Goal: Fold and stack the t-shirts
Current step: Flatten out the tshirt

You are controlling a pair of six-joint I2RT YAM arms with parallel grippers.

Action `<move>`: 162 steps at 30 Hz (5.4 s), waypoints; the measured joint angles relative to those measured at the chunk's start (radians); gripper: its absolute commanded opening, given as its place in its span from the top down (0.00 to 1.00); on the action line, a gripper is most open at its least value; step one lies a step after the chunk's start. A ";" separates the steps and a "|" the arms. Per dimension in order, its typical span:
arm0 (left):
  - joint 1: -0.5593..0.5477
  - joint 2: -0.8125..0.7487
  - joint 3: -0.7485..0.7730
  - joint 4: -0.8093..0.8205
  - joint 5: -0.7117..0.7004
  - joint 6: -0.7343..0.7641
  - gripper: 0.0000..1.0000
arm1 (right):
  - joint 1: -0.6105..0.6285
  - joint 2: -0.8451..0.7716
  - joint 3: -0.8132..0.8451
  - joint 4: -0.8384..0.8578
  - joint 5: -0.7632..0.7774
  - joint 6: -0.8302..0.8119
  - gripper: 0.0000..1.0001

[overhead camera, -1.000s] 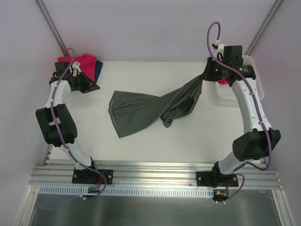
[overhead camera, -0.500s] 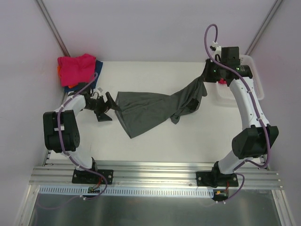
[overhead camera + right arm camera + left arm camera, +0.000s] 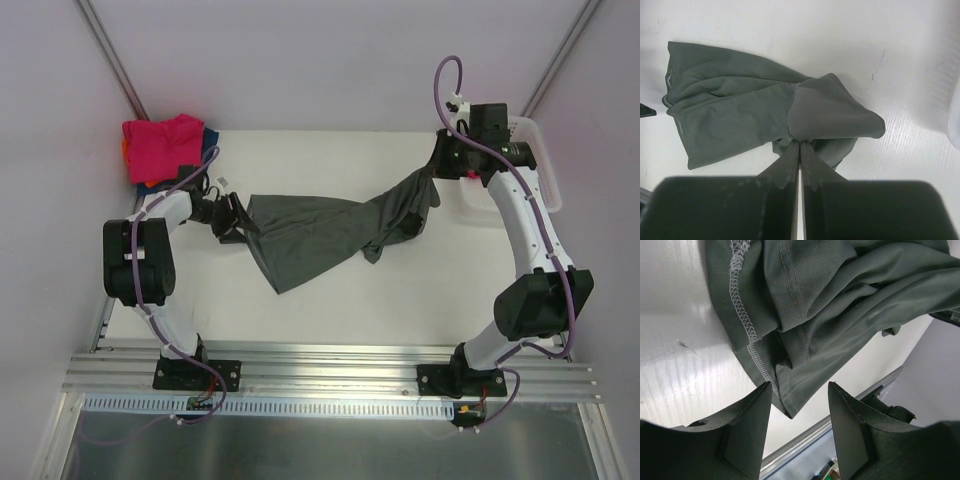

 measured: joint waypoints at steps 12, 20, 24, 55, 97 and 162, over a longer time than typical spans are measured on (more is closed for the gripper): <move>-0.058 0.080 0.023 0.016 -0.005 -0.007 0.58 | 0.000 -0.019 -0.009 -0.001 0.004 -0.002 0.99; -0.058 0.092 0.029 0.028 -0.005 -0.011 0.58 | 0.000 -0.019 -0.008 -0.001 0.005 -0.002 0.99; -0.058 0.106 0.031 0.034 -0.005 -0.013 0.60 | 0.000 -0.019 -0.008 -0.001 0.008 -0.002 0.99; -0.058 0.130 0.040 0.053 0.040 -0.056 1.00 | 0.000 -0.002 0.016 -0.004 0.025 -0.014 0.99; 0.118 0.195 1.108 0.040 -0.124 0.164 1.00 | -0.044 0.216 0.470 0.018 0.160 -0.183 0.99; 0.209 -0.388 0.554 0.092 -0.184 0.469 1.00 | -0.042 -0.405 0.132 -0.036 0.044 -0.249 0.99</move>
